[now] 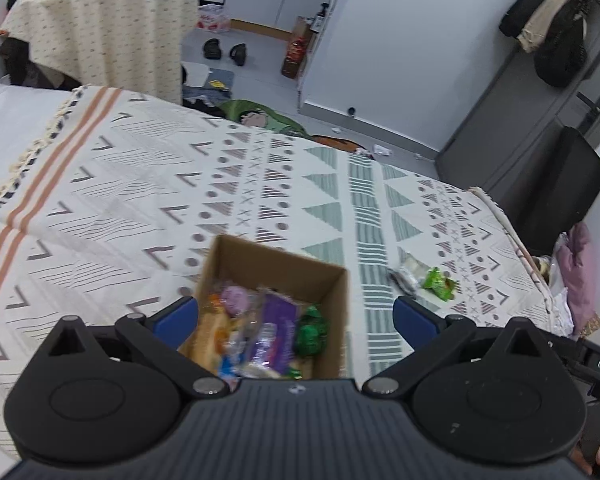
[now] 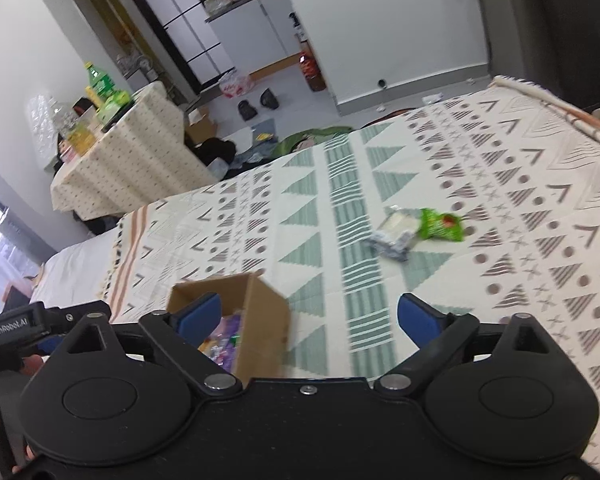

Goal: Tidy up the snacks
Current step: 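Open the right gripper over the box to drop the stick snack, then move both grippers toward the white cake and green plum packets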

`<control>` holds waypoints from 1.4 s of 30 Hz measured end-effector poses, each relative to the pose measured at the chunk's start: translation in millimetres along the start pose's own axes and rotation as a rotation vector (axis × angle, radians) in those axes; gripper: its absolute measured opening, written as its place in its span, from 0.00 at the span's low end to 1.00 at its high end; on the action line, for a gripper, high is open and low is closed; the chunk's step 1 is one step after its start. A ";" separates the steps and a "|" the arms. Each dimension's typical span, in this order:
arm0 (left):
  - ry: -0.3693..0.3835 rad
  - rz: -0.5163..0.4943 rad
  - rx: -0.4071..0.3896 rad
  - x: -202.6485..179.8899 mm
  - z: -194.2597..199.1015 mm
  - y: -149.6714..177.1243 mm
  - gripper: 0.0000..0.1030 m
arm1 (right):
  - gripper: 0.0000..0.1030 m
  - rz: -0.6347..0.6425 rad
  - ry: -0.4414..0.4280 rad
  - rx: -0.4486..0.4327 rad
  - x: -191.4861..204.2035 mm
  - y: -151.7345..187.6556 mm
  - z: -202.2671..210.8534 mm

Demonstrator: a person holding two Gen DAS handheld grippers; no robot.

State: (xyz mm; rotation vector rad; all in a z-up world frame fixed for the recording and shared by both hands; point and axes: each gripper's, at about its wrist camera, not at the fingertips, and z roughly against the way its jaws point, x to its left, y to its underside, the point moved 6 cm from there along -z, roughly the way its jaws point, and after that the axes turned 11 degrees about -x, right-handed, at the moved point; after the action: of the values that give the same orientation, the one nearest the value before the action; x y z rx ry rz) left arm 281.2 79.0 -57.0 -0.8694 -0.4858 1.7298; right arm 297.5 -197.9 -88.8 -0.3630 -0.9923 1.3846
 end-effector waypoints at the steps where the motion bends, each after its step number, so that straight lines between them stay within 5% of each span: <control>1: 0.006 -0.005 0.000 -6.5 -1.6 0.3 1.00 | 0.95 -0.005 0.006 -0.006 -6.8 -1.3 1.2; 22: 0.022 -0.105 0.040 -112.3 -70.9 15.6 1.00 | 0.90 -0.059 0.034 -0.042 -104.8 -20.4 -29.5; 42: 0.051 -0.188 0.069 -171.5 -202.0 45.6 0.96 | 0.65 -0.077 0.019 -0.025 -151.3 -19.7 -122.4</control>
State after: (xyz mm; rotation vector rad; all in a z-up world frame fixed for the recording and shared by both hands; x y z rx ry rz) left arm 429.3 -117.1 -166.3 -0.7913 -0.4567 1.5402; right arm 420.7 -301.9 -199.6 -0.3526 -0.9991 1.2981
